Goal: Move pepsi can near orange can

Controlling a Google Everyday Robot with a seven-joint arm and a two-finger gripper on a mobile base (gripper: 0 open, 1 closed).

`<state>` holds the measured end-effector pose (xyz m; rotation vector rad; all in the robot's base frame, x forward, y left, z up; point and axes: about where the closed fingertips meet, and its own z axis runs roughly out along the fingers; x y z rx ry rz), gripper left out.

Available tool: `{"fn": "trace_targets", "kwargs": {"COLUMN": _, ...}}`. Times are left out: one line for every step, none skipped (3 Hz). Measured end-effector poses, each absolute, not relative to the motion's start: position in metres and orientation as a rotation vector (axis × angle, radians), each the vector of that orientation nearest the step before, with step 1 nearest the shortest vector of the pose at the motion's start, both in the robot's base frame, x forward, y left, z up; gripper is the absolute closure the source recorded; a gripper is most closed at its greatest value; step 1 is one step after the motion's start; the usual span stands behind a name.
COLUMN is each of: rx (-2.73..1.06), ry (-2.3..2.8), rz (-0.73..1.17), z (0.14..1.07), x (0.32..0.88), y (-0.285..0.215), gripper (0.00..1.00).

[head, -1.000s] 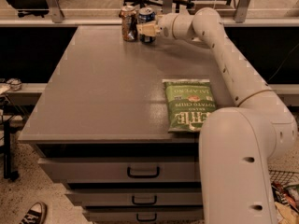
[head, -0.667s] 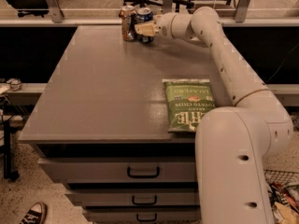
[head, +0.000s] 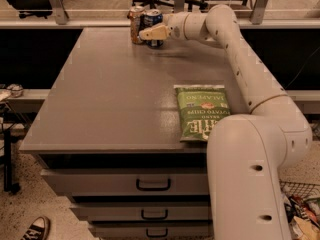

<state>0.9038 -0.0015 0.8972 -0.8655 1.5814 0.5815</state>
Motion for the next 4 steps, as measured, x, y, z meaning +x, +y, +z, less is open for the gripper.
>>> {"fn": "trace_targets", "kwargs": {"rx": -0.882, "ry": 1.574, "rz": 0.568, "z": 0.910, "x": 0.897, "y": -0.009, "gripper": 0.00}}
{"fn": "trace_targets", "kwargs": {"rx": -0.924, "ry": 1.568, "rz": 0.517, "z": 0.933, "x": 0.876, "y": -0.030, "gripper": 0.00}}
{"fn": "trace_targets", "kwargs": {"rx": -1.000, "ry": 1.570, "rz": 0.460, "z": 0.963, "x": 0.833, "y": -0.062, "gripper": 0.00}}
{"fn": "trace_targets", "kwargs": {"rx": -1.066, "ry": 1.567, "rz": 0.404, "z": 0.996, "x": 0.784, "y": -0.087, "gripper": 0.00}}
